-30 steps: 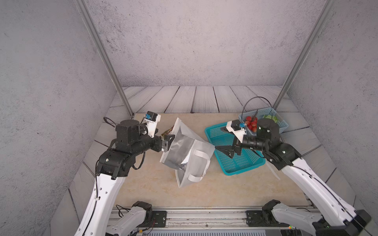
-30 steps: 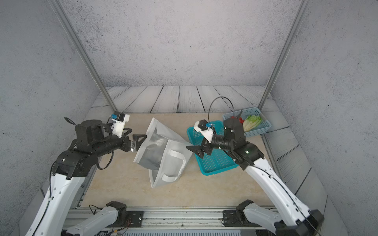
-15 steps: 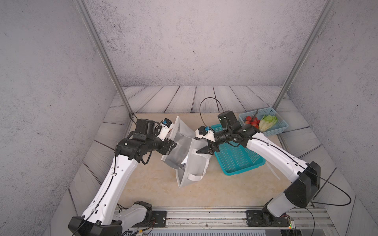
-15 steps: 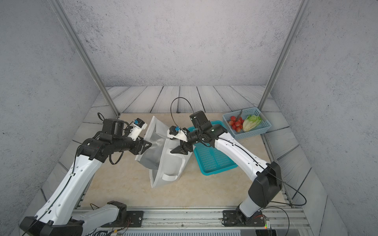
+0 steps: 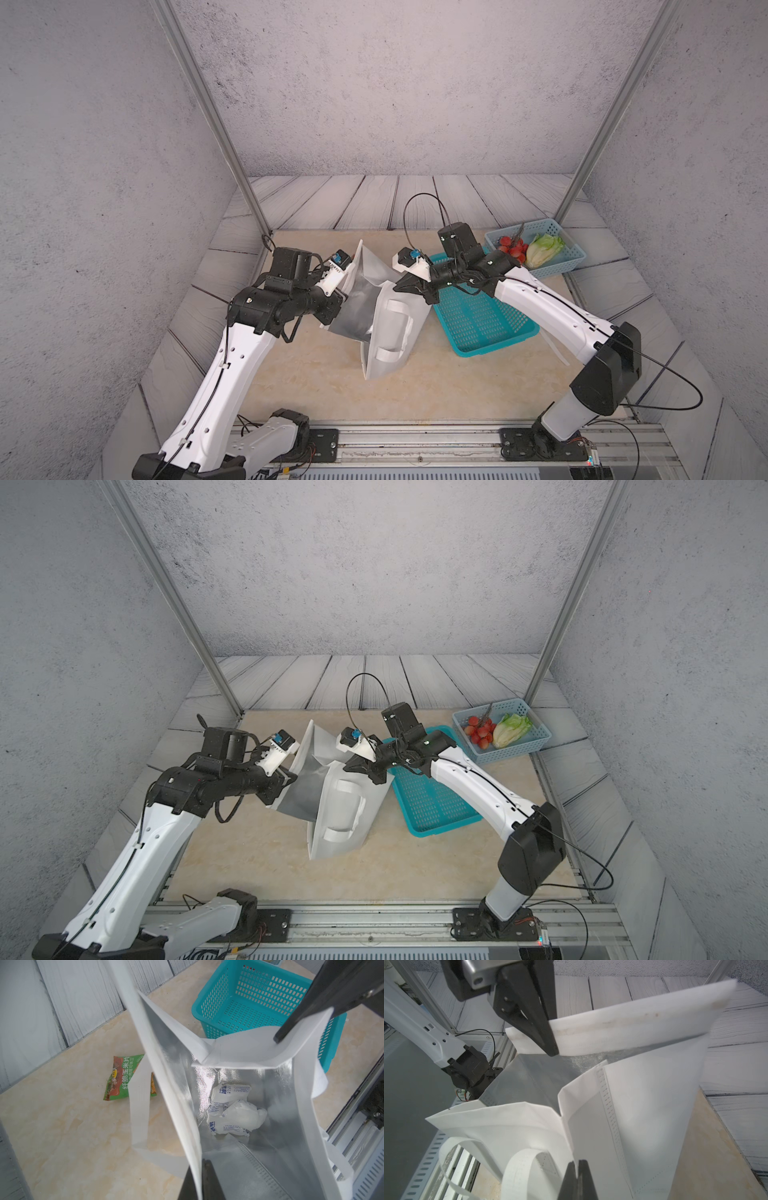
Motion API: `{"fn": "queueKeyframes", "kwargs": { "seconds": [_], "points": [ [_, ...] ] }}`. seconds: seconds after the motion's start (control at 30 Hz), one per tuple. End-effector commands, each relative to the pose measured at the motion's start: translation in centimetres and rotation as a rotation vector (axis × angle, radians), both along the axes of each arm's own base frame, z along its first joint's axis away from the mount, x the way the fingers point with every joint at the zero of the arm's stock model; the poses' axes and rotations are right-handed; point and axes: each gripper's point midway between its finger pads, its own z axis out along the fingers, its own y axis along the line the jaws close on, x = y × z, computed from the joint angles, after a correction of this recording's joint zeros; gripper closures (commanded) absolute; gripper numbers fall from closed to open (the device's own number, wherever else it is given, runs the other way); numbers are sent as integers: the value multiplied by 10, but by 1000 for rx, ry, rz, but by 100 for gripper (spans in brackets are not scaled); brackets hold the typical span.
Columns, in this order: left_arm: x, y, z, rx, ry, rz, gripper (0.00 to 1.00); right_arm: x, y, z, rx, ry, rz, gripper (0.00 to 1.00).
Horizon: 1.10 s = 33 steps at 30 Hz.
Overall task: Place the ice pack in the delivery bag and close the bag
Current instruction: Adjust the delivery bag at the center of the board.
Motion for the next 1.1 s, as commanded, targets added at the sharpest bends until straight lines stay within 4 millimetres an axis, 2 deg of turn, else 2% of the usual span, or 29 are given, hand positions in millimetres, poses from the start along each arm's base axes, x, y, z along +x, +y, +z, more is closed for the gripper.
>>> {"fn": "queueKeyframes", "kwargs": {
  "seconds": [0.0,0.03,0.13,0.17,0.2,0.23,0.27,0.33,0.4,0.43,0.5,0.57,0.67,0.7,0.77,0.87,0.97,1.07],
  "points": [
    [-18,10,33,41,-107,-33,95,-30,1,98,269,-7,32,100],
    [-22,13,52,42,-160,-30,95,-47,4,118,310,-2,57,100],
    [-37,21,98,28,-282,-22,95,-90,9,153,389,15,90,100],
    [-41,22,111,19,-316,-21,95,-94,7,158,418,30,68,100],
    [-45,22,121,9,-340,-28,95,-86,5,156,428,71,-9,100],
    [-46,20,123,3,-344,-39,95,-75,-1,145,411,98,-105,100],
    [-46,16,121,-8,-332,-58,94,-66,-5,121,371,117,-171,100],
    [-44,3,104,-34,-262,-118,94,-42,-19,66,308,208,-313,100],
    [-36,-12,78,-58,-153,-168,95,-14,-40,6,282,367,-452,100],
    [-31,-18,62,-66,-92,-190,95,0,-50,-14,291,442,-519,100],
    [-20,-27,32,-56,16,-215,95,18,-69,-65,276,546,-619,100],
    [-5,-31,7,-30,81,-223,95,22,-75,-108,226,603,-654,100],
    [16,-38,-9,-21,121,-219,95,12,-70,-141,121,681,-618,100],
    [20,-42,-9,-38,136,-219,95,12,-70,-143,117,691,-623,100],
    [26,-51,-9,-82,183,-217,95,11,-66,-131,172,652,-586,100],
    [21,-58,-12,-113,233,-209,95,0,-51,-85,275,502,-463,100],
    [13,-57,0,-152,226,-167,93,-13,-35,-46,324,373,-377,100],
    [2,-52,18,-187,186,-135,93,-13,-26,-28,331,336,-396,100]
  ]
}}
